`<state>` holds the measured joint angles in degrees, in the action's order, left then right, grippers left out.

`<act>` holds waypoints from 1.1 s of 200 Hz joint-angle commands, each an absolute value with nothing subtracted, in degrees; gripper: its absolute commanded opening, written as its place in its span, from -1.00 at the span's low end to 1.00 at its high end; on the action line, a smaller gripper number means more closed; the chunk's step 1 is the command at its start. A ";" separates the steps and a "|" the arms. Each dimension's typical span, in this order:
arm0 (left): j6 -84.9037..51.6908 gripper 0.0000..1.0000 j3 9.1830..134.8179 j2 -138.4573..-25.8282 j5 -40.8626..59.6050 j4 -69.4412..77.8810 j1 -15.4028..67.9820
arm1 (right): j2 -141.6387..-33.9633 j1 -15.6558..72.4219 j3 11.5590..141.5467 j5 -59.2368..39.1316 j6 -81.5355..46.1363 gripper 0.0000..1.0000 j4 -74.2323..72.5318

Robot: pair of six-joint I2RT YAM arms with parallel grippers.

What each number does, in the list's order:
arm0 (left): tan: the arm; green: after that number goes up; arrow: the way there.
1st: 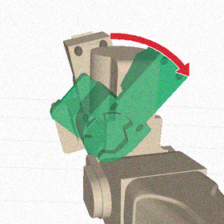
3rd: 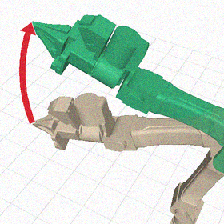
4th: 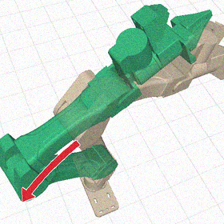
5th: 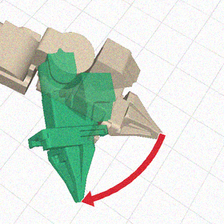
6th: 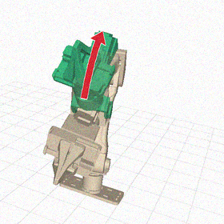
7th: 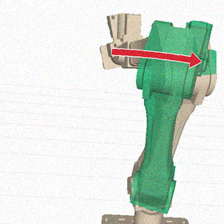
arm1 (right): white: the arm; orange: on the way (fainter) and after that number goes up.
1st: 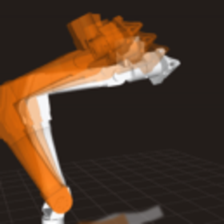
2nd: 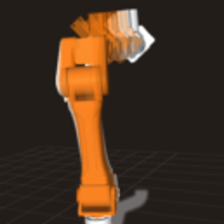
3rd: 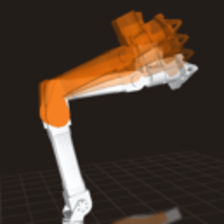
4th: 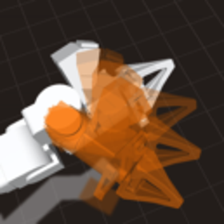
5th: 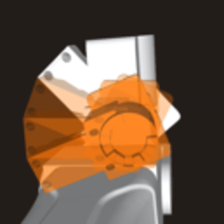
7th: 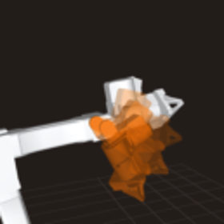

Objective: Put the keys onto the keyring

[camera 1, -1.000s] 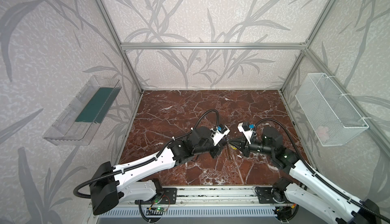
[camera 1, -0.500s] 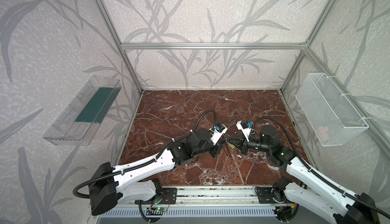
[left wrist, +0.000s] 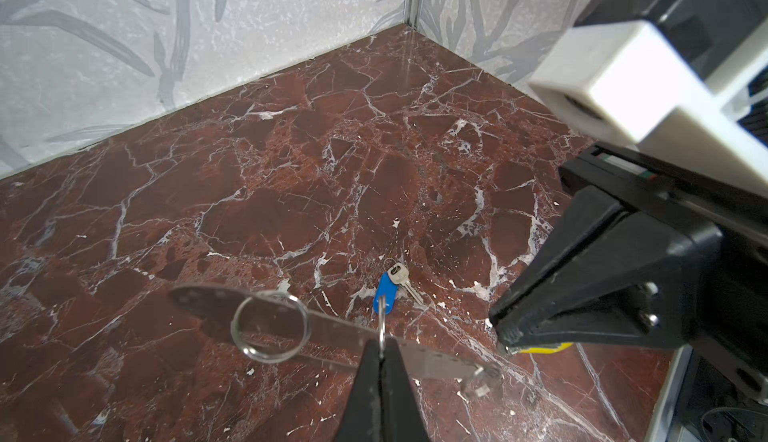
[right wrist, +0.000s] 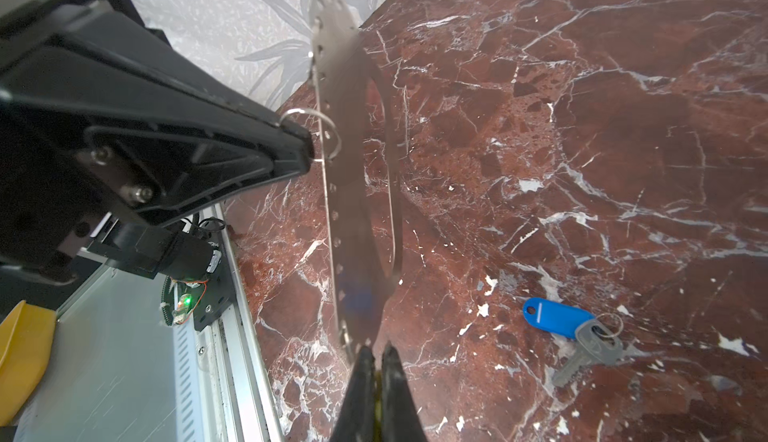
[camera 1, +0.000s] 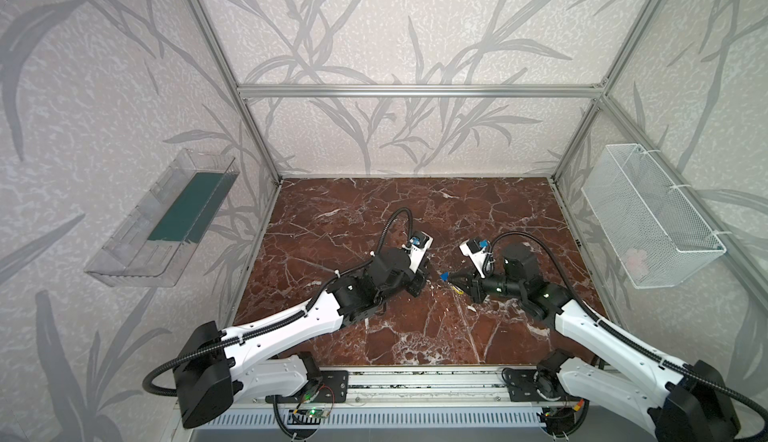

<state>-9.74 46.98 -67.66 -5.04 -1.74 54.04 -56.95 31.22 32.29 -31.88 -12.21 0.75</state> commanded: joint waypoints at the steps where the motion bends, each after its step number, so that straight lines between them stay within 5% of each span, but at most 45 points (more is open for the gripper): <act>1: -9.82 -1.00 46.03 -66.45 -1.47 -0.44 52.98 | -56.98 31.07 32.26 -28.06 -12.98 -1.00 0.04; 108: -8.61 -1.00 46.57 -69.16 10.56 -0.92 52.47 | -54.52 31.11 33.92 -24.19 -12.15 -1.00 -0.59; 220: -7.73 -1.00 43.55 -67.08 9.97 -0.75 52.29 | -71.28 31.18 25.83 -15.21 -18.09 -1.00 -10.52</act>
